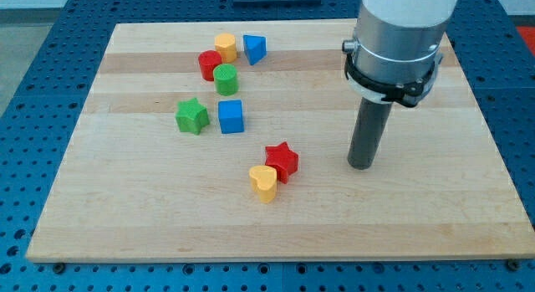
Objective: Move red star closer to blue cube
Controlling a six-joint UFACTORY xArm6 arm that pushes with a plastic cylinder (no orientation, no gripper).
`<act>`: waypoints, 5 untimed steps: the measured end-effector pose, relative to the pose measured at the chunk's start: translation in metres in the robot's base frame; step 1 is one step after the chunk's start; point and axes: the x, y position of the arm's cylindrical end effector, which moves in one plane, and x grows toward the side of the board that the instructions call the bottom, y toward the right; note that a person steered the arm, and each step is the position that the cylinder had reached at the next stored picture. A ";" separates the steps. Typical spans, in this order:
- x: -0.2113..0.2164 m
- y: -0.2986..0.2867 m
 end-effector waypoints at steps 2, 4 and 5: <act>0.008 -0.074; 0.008 -0.117; 0.008 -0.151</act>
